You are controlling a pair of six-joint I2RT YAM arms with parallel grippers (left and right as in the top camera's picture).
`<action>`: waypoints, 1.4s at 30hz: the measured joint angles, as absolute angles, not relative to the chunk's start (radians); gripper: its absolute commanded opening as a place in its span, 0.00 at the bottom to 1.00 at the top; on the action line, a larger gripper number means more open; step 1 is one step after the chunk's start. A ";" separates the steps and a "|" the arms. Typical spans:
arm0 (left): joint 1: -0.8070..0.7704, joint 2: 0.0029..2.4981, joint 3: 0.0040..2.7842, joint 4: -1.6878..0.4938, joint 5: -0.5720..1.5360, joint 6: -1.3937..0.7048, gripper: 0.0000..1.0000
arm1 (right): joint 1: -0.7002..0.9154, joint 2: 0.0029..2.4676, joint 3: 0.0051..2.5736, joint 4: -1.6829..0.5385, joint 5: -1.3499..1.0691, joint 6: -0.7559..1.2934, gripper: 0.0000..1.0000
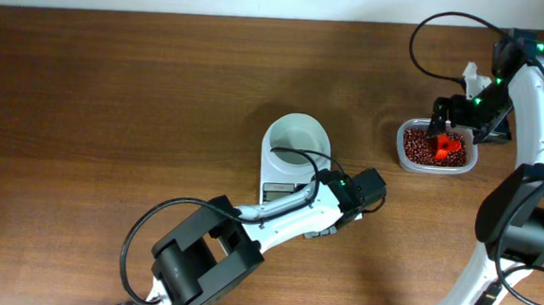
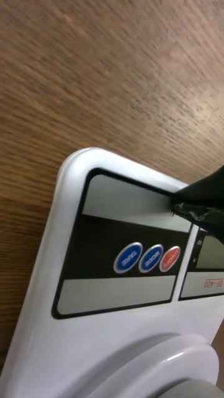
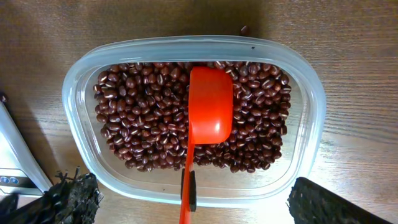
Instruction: Scoop item into bowl and weigh 50g on scale
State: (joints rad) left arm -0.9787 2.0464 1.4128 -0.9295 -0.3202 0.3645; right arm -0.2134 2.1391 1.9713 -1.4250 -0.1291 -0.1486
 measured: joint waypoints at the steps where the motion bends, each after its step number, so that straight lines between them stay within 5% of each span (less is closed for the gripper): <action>1: -0.980 2.044 1.409 -0.943 -0.300 0.368 0.00 | -0.213 2.139 1.971 -1.425 -0.129 -0.149 0.99; 20: -0.911 2.052 1.411 -0.778 -0.420 0.379 0.00 | -0.213 2.139 1.971 -1.425 -0.129 -0.149 0.99; 42: -0.951 2.008 1.374 -0.903 -0.147 0.519 0.00 | -0.213 2.139 1.971 -1.425 -0.129 -0.149 0.99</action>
